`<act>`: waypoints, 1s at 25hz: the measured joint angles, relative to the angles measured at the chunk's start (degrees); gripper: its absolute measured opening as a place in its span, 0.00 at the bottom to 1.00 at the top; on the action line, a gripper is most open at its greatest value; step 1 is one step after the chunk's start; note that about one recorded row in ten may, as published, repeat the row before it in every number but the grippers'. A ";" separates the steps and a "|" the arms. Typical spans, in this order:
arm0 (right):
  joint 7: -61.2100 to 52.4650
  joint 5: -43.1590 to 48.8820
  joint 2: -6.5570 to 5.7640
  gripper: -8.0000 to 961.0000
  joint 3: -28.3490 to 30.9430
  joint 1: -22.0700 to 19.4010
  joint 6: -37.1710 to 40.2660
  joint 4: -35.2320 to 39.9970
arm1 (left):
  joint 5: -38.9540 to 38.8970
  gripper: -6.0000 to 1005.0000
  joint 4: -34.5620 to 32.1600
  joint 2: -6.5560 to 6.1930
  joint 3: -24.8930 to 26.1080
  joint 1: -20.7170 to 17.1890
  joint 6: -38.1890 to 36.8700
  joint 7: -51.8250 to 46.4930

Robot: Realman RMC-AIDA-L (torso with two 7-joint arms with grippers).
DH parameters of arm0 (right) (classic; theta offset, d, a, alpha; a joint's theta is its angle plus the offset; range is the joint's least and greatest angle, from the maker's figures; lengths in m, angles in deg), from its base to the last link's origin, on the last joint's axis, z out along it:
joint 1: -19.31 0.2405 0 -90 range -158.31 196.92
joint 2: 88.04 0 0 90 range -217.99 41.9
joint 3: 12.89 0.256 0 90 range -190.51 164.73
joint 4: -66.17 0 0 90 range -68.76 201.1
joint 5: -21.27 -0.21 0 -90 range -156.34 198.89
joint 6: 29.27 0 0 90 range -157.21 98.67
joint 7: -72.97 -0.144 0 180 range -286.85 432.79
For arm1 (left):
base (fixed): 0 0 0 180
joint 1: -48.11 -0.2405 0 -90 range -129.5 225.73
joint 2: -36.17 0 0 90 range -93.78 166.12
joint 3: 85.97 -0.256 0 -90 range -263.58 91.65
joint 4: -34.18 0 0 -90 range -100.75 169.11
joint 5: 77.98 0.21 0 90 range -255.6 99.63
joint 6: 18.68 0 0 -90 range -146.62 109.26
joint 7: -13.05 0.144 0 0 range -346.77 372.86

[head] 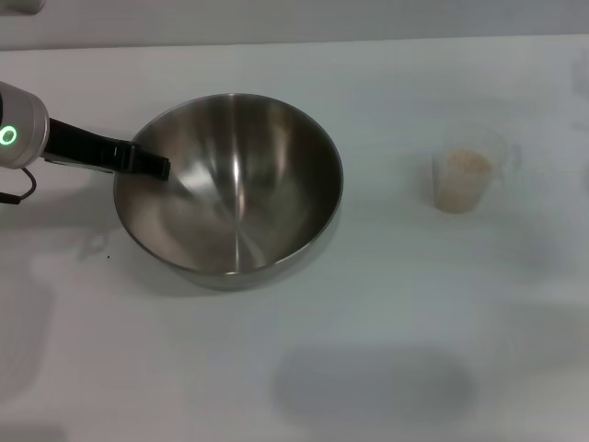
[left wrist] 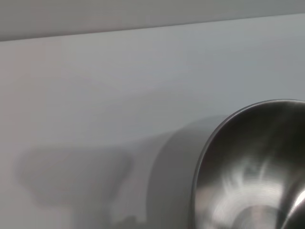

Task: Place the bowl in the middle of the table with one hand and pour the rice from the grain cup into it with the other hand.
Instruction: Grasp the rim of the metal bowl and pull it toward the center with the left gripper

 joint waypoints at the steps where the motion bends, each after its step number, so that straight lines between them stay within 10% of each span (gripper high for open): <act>1: 0.00 0.02 0.00 0.70 0.00 0.00 0.00 0.00 | 0.16 0.79 -0.21 0.02 0.00 0.04 -0.21 0.04; 25: 0.00 0.23 0.00 0.70 0.00 0.11 0.00 0.00 | 0.24 0.21 -3.50 -0.16 0.71 0.97 -0.91 0.75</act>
